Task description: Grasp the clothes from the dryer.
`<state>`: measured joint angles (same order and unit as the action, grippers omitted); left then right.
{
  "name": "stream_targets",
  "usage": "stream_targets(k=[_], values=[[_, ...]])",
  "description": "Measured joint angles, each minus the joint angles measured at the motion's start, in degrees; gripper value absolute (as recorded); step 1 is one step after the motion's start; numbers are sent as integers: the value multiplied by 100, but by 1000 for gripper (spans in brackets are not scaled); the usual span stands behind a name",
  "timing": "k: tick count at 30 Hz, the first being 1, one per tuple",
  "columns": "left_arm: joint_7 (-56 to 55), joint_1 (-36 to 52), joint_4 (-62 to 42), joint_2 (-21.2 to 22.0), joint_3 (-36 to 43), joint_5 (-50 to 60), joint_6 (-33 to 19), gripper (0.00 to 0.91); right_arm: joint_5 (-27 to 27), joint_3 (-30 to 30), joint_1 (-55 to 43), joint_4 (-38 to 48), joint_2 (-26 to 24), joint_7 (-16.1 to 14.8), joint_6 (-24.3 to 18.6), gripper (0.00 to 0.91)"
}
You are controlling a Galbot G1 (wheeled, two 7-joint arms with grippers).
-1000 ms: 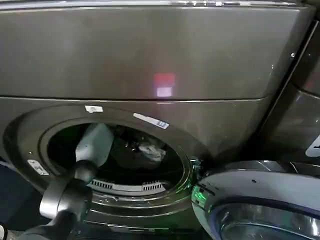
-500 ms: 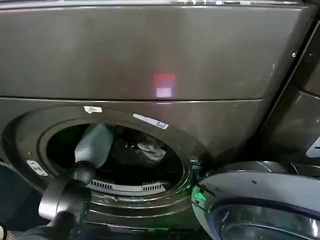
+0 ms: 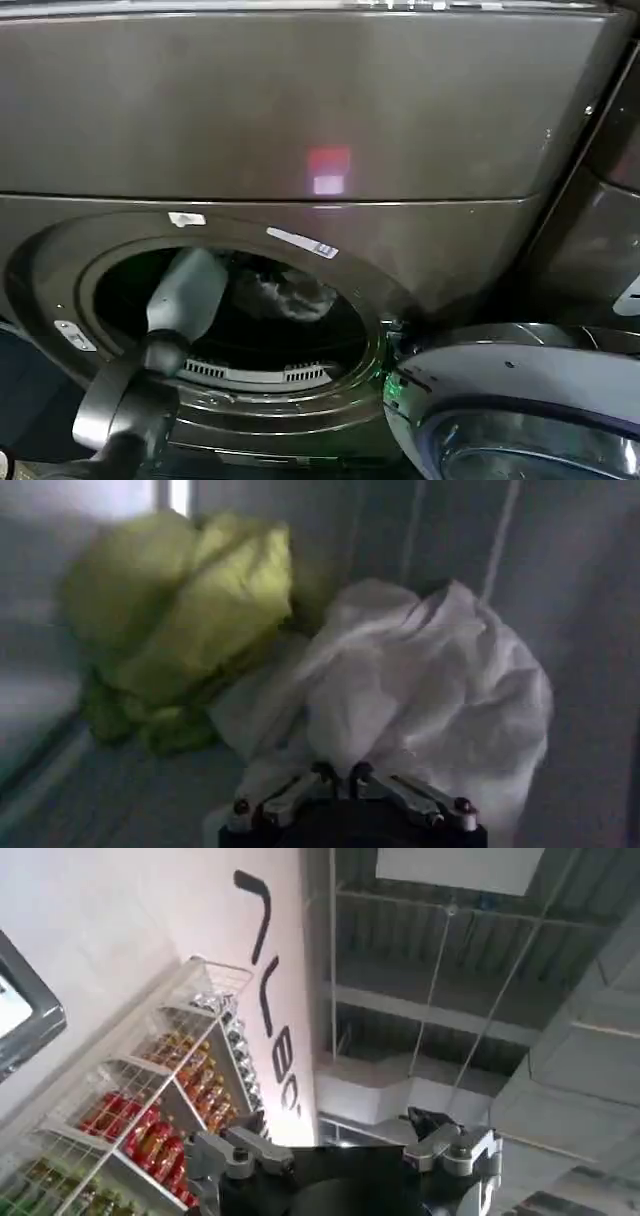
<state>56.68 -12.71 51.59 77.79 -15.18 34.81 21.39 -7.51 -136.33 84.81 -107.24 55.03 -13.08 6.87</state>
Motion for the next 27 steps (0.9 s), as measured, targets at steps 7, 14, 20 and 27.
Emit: stream_targets(k=[7,14,20,27], values=[[-1191,-433,861,-75,-55,-823,329,0,-2,29,-18,18,-2,1,-3,907],[-2626,-1002,1701,-38,-256,-1841,498,0,-9,21,-14,48,-14,1,-14,907],[-3851,-1568,2427,91,-510,-3072,578,0,-9,82,-66,43,-14,2,-16,907],[-4876,-2272,3364,277,-756,-4275,525,0,-12,88,-130,14,-9,46,-1,907]])
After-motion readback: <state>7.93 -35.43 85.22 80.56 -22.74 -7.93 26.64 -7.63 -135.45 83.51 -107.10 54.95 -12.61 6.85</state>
